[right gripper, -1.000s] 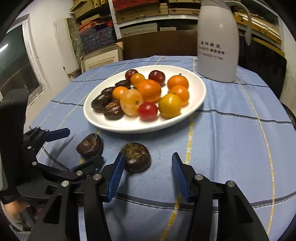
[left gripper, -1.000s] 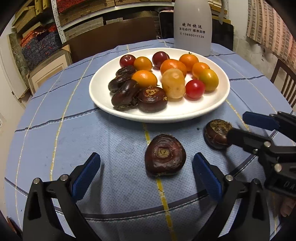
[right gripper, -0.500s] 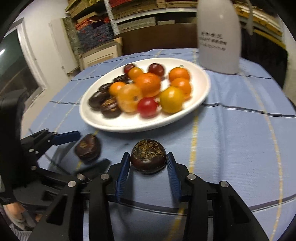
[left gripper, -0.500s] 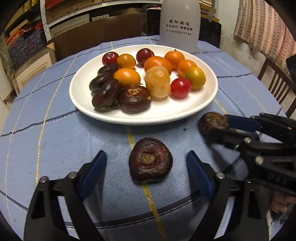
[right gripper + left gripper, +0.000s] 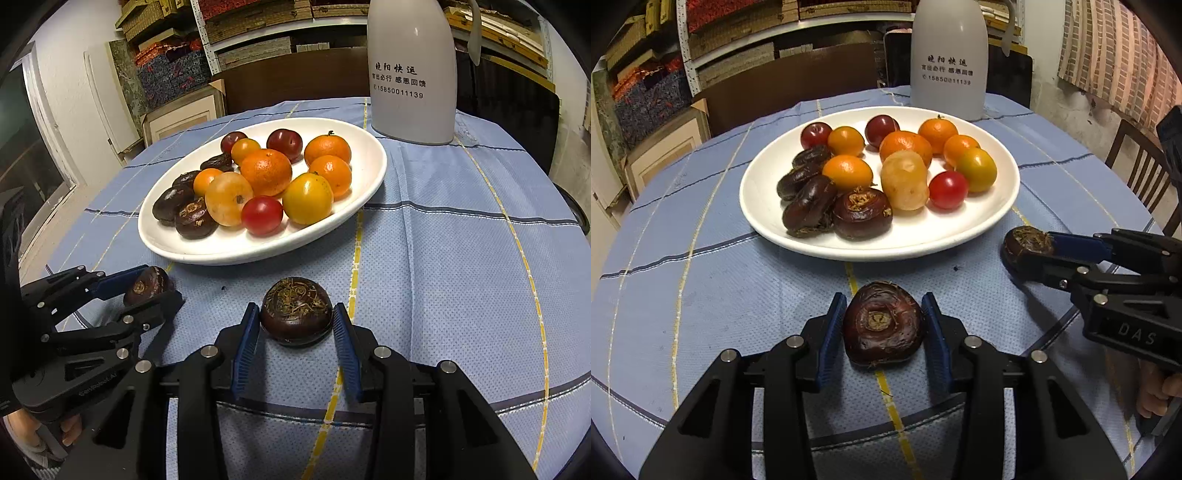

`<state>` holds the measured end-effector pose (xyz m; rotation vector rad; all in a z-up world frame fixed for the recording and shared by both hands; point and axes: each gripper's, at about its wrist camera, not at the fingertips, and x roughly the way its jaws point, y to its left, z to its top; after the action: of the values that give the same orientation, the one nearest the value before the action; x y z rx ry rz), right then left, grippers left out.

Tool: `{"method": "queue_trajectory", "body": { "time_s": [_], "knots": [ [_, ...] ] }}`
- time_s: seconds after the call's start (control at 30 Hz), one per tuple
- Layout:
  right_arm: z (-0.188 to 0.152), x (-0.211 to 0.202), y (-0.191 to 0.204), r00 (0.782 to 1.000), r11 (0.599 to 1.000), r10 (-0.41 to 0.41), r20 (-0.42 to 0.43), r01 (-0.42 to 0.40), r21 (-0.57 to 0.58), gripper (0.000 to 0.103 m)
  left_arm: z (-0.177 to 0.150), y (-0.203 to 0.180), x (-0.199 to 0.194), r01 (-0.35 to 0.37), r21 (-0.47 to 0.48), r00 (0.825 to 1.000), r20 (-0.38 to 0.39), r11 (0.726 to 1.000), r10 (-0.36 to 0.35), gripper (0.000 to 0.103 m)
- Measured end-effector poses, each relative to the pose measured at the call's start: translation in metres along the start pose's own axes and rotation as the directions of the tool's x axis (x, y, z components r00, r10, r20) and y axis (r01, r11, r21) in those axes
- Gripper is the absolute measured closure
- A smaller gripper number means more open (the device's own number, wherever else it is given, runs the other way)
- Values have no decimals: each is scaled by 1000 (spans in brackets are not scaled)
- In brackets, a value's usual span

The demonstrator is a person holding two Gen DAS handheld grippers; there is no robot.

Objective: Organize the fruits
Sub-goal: 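Grasp a dark brown fruit with the left gripper while the right gripper grasps another dark fruit, then carry both dark fruits onto the white plate and open both grippers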

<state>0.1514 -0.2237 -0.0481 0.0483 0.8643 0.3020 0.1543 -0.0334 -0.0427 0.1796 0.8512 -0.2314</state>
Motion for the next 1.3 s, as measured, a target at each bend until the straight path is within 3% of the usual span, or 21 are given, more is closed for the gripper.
{"method": "queue_trajectory", "body": {
  "time_s": [0.77,1.3],
  "knots": [
    [1,-19,7,998,999,31,54,-30,-14,61,1,9,-41,-84,-41,987,137,996,88,62],
    [0,-27,7,996,999,44,81,-43,-6,61,0,10,-53,-93,-49,981,164,994,100,62]
  ]
}}
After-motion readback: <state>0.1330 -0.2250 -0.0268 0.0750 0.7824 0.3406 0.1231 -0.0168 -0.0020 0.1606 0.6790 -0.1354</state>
